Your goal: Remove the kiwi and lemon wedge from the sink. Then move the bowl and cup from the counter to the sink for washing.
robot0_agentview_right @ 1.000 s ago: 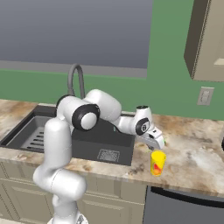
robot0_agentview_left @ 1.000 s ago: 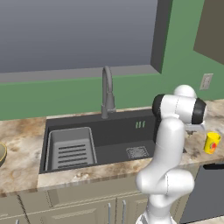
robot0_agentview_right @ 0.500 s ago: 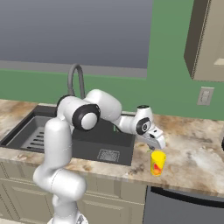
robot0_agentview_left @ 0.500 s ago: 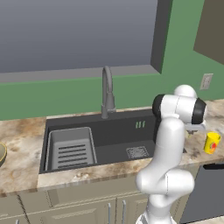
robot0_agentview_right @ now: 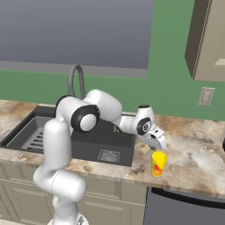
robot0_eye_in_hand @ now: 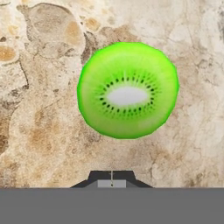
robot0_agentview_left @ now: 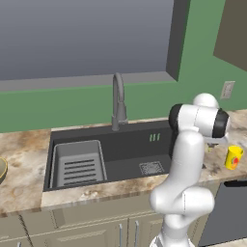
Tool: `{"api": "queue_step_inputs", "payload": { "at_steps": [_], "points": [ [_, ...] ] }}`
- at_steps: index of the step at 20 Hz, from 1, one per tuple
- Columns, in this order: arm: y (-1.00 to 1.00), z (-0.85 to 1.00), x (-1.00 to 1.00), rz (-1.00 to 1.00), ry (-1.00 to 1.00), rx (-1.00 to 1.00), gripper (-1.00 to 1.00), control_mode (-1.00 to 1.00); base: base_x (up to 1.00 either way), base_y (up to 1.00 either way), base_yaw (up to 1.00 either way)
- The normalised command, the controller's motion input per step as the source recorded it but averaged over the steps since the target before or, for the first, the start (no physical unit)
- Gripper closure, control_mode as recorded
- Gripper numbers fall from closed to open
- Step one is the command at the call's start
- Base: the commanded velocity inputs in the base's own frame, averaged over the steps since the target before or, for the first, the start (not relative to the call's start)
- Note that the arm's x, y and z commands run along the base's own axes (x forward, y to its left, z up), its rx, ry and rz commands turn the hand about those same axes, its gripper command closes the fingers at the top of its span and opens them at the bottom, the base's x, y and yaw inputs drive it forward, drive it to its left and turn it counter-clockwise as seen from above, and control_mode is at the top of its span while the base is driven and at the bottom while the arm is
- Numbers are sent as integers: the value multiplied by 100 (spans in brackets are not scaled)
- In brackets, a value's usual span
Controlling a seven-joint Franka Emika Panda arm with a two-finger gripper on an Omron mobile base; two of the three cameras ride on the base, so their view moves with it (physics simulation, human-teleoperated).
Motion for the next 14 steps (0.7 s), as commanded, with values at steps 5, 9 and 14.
{"api": "queue_step_inputs", "payload": {
  "at_steps": [5,9,14],
  "points": [
    [0,8,-9,0,0,0,100,-100,0,0,0],
    [0,14,-10,0,0,0,100,-100,0,0,0],
    [3,16,-10,0,0,0,100,-100,0,0,0]
  ]
}}
